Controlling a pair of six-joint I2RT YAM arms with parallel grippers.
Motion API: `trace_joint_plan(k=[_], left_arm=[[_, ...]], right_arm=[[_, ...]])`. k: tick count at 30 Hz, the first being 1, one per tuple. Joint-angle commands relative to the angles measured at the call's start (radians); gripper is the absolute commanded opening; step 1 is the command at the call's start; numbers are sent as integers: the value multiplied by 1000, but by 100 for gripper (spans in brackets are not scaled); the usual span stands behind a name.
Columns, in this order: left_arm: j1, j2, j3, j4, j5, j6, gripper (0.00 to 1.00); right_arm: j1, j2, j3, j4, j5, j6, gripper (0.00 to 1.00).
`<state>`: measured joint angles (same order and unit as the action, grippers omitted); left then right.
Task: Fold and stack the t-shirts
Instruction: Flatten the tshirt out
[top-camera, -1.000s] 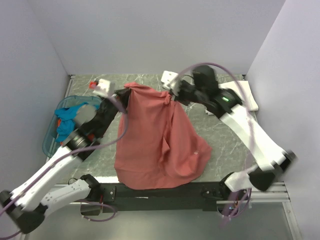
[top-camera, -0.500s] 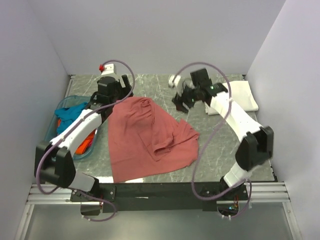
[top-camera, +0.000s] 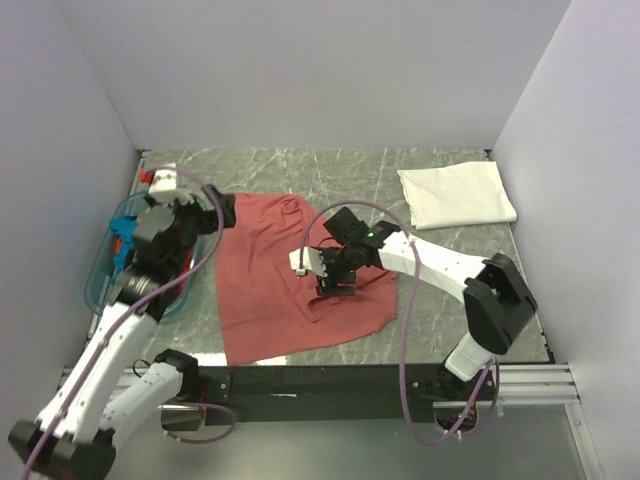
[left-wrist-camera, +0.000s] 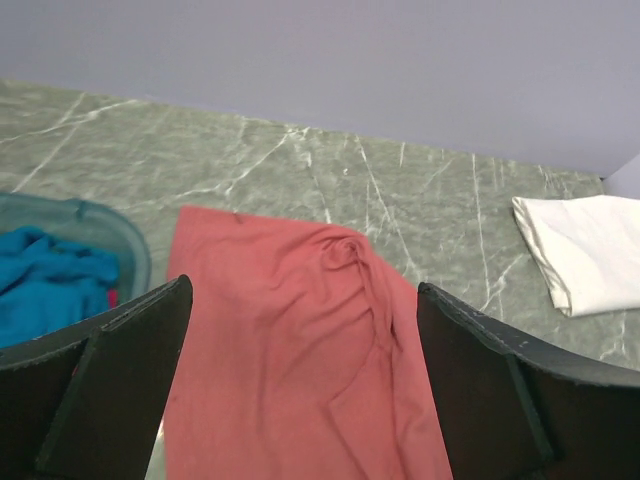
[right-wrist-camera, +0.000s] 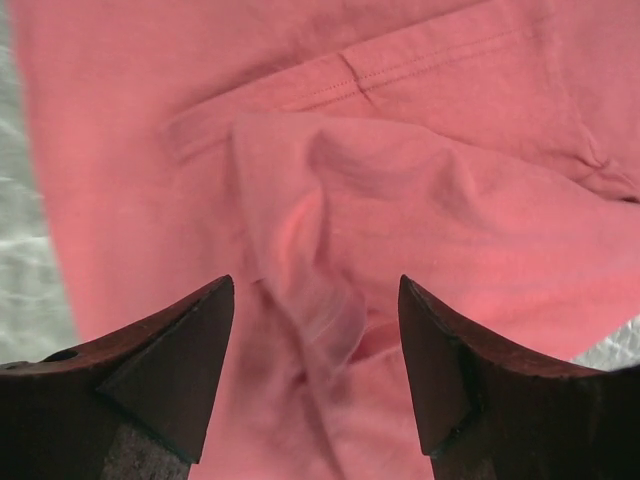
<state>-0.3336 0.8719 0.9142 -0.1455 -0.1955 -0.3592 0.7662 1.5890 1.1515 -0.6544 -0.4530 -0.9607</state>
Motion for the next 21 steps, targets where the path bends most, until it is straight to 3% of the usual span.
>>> trace_joint_plan(k=[1,4,7,10,11,12,14,18,21], left_arm=[[1,-132,-84,-80,-33,43,100],[1,-224,-156,-100,-10,23,100],[1,-275,-189,-141,-13,3,99],[1,-313,-213,-151,-25,3,99],[1,-330,-224,-149,-28,3,99],[1,-335,-227,-144,-27,5,100],[1,-341,-227,-144,-27,5,99],[1,-333,-227,-140,-15,0,100],[1,-329,-232,-132,14,-1,99]], right_arm=[[53,49,28,81,74,-47,73],[85,104,63,69,89,-39,66],[104,157,99,24,105,-27,51],[105,161,109,27,122,13,24],[88,141,114,44,141,42,4],[70,131,123,88,166,106,0],[7,103,174,128,204,173,0],[-253,95,292,237,258,360,0],[-344,115,342,254,275,431,0]])
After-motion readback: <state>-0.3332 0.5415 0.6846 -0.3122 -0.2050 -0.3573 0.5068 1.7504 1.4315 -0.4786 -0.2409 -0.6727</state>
